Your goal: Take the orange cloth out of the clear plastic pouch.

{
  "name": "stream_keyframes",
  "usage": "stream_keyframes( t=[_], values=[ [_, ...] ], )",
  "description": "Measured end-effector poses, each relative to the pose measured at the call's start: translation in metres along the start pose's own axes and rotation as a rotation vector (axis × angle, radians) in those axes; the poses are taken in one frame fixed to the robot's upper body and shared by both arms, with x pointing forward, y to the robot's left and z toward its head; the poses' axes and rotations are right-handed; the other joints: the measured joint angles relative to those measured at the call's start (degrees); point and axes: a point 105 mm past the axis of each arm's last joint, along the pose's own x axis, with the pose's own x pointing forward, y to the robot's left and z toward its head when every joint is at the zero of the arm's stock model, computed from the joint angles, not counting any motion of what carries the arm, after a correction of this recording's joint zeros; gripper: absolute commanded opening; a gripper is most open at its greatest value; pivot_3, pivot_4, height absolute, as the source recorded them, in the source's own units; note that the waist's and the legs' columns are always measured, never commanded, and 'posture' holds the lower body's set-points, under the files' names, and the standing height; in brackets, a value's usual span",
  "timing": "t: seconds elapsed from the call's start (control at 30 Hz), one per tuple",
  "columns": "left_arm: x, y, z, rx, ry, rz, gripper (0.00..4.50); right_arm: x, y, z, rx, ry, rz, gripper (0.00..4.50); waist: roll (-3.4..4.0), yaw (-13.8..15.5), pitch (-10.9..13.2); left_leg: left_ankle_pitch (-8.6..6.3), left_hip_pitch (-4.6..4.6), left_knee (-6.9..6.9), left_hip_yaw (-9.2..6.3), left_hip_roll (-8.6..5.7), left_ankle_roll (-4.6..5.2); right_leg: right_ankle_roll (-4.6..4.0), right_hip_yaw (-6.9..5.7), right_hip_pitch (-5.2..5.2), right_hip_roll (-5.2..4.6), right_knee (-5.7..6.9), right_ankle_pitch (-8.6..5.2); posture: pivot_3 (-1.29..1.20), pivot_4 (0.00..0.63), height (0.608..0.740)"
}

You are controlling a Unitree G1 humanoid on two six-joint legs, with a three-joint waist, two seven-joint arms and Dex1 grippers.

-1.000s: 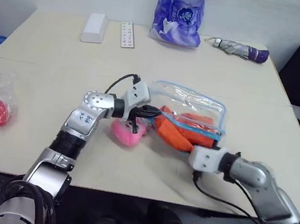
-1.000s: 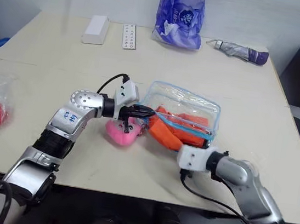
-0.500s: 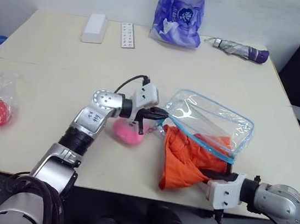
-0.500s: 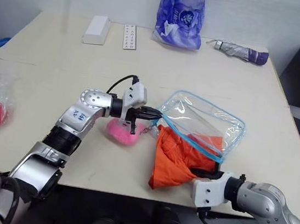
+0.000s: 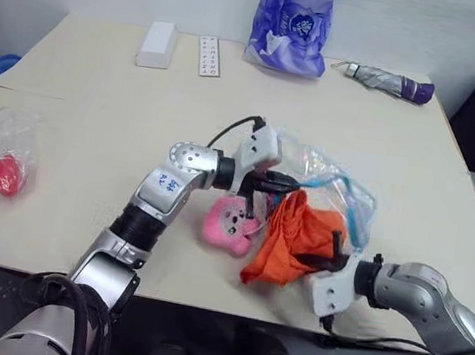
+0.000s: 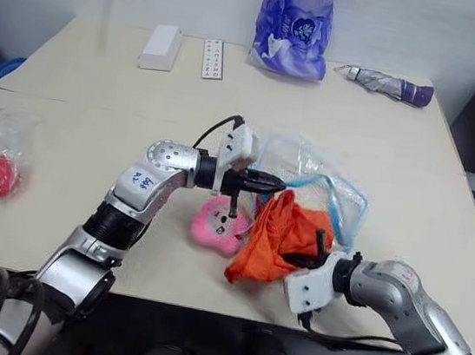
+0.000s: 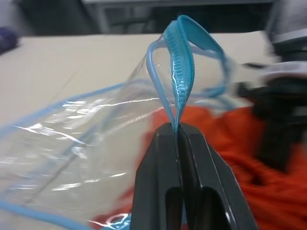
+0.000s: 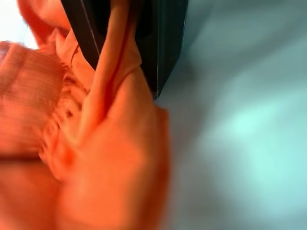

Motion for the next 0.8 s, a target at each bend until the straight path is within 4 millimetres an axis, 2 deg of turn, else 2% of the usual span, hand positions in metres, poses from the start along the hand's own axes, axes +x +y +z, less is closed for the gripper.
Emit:
stream_keyframes(
  t=[0.1, 0.17, 0.3, 0.4, 0.47, 0.6, 0.73, 0.8],
  values=[
    [-0.003, 0.018, -0.008, -0.009, 0.036, 0.085, 0.0, -0.012, 0.018, 0.005, -0.019, 0.0, 0.048, 0.02, -0.02, 0.0, 0.0, 0.0, 0.02, -0.02, 0.02, 0.01, 0.0, 0.01, -0.01, 0.04, -0.01, -0.01, 0.01, 0.0, 0.15, 0.74],
    [-0.01, 0.026, -0.017, 0.062, 0.084, 0.117, 0.0, -0.023, 0.029, 0.006, -0.009, 0.015, 0.064, 0.02, -0.02, 0.0, 0.0, 0.0, 0.03, -0.04, 0.02, 0.02, -0.01, 0.01, -0.01, 0.03, 0.0, 0.0, 0.01, 0.0, 0.15, 0.74],
    [-0.043, 0.038, -0.047, 0.198, 0.216, 0.162, 0.0, -0.053, 0.052, 0.0, 0.064, 0.112, 0.075, 0.02, -0.01, -0.2, 0.0, 0.0, 0.13, -0.08, 0.08, 0.04, -0.03, 0.01, 0.12, 0.02, 0.02, -0.02, 0.01, 0.0, 0.15, 0.74],
    [-0.066, 0.039, -0.058, 0.243, 0.266, 0.171, 0.0, -0.075, 0.063, -0.009, 0.108, 0.202, 0.077, 0.02, -0.02, -0.2, 0.0, -0.01, 0.14, -0.09, 0.1, 0.07, -0.05, 0.01, 0.14, 0.03, 0.05, -0.05, 0.0, 0.0, 0.15, 0.74],
    [-0.083, 0.04, -0.06, 0.279, 0.293, 0.177, 0.0, -0.09, 0.068, -0.023, 0.16, 0.286, 0.034, 0.02, -0.03, -0.4, 0.0, -0.01, 0.18, -0.1, 0.13, 0.07, -0.05, 0.01, 0.22, 0.03, 0.06, -0.06, 0.0, 0.0, 0.15, 0.74],
    [-0.089, 0.026, -0.061, 0.306, 0.296, 0.132, 0.0, -0.106, 0.056, -0.052, 0.213, 0.407, -0.1, 0.02, -0.02, -0.4, 0.0, -0.01, 0.31, -0.11, 0.27, 0.07, -0.05, -0.02, 0.34, 0.03, 0.06, -0.06, -0.01, 0.0, 0.15, 0.74],
    [-0.089, 0.001, -0.065, 0.306, 0.291, 0.012, 0.0, -0.115, 0.018, -0.091, 0.376, 0.498, -0.425, 0.02, -0.02, -0.8, 0.0, -0.01, 0.46, -0.14, 0.53, 0.08, -0.05, -0.07, 0.5, 0.02, 0.11, 0.06, -0.04, 0.0, 0.15, 0.74],
    [-0.095, -0.004, -0.07, 0.333, 0.336, -0.024, 0.0, -0.116, 0.005, -0.108, 0.45, 0.522, -0.542, 0.02, -0.02, -1.0, 0.0, 0.0, 0.5, -0.15, 0.59, 0.1, -0.06, -0.1, 0.52, 0.01, 0.12, 0.1, -0.06, 0.0, 0.15, 0.74]
  ],
)
